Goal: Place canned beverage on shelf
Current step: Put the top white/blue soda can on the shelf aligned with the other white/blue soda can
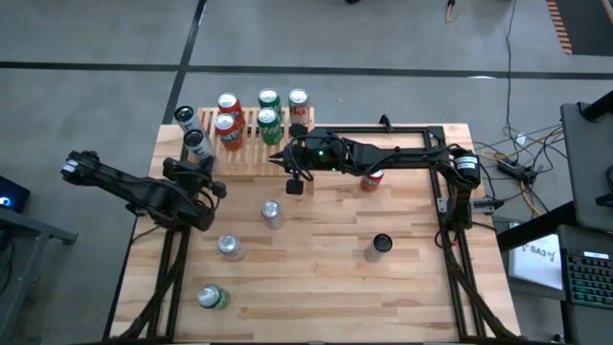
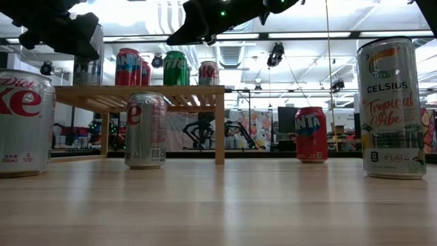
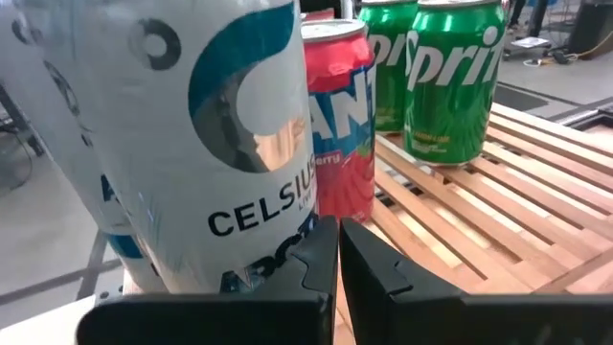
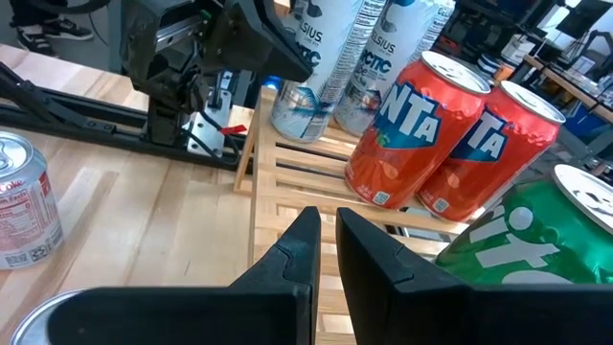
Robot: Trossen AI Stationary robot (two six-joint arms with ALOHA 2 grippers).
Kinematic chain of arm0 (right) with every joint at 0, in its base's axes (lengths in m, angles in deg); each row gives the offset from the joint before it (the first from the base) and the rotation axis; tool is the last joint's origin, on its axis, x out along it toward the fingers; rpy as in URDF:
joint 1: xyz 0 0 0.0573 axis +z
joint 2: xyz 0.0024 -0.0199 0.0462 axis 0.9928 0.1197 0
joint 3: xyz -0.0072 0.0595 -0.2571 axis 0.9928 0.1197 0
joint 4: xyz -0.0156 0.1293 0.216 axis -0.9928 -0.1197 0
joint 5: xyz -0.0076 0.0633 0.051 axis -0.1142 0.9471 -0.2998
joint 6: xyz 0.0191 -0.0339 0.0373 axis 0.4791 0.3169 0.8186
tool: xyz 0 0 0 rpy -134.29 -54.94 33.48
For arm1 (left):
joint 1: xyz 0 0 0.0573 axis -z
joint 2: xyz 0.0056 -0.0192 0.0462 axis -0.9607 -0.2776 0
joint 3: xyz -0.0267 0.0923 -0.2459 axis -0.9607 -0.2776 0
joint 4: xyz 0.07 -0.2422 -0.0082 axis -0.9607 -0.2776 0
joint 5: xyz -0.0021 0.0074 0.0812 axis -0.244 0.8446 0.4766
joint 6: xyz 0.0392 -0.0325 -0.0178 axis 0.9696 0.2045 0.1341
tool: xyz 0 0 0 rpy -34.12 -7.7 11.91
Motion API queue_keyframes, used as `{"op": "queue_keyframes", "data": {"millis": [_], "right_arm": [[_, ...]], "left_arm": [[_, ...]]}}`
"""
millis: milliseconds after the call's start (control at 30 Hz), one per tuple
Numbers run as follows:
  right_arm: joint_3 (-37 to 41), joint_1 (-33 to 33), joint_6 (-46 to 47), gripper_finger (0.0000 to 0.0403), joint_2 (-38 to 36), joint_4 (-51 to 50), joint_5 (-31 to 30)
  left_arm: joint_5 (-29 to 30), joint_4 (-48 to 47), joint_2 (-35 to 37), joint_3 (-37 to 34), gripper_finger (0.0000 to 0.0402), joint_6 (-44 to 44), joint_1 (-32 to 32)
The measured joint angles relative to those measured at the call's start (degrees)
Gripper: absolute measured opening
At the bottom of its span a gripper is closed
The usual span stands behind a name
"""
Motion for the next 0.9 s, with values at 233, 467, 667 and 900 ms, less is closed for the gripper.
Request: {"op": "queue_keyframes", "data": {"millis": [233, 467, 667, 900], "right_arm": [[0.0, 0.0, -0.2, 0.0027, -0.01, -0.02, -0.02], [0.0, 0.0, -0.23, 0.0027, -0.02, -0.42, -0.02], [0.0, 0.02, -0.23, 0.0027, -0.04, -0.58, -0.04], [0.0, 0.0, -0.2, 0.0027, -0.07, -1.35, -0.04]], "left_arm": [[-1.5, -0.13, 0.89, 0.0, 0.0, 0.22, 0.0], [-2.44, 5.7, -0.53, 0.13, 0.0, 7.09, 0.02], [2.99, 10.32, -3.1, 0.13, 0.0, 9.9, 0.02], [4.64, 10.19, -4.29, 0.07, 0.0, 8.77, -0.04]]}}
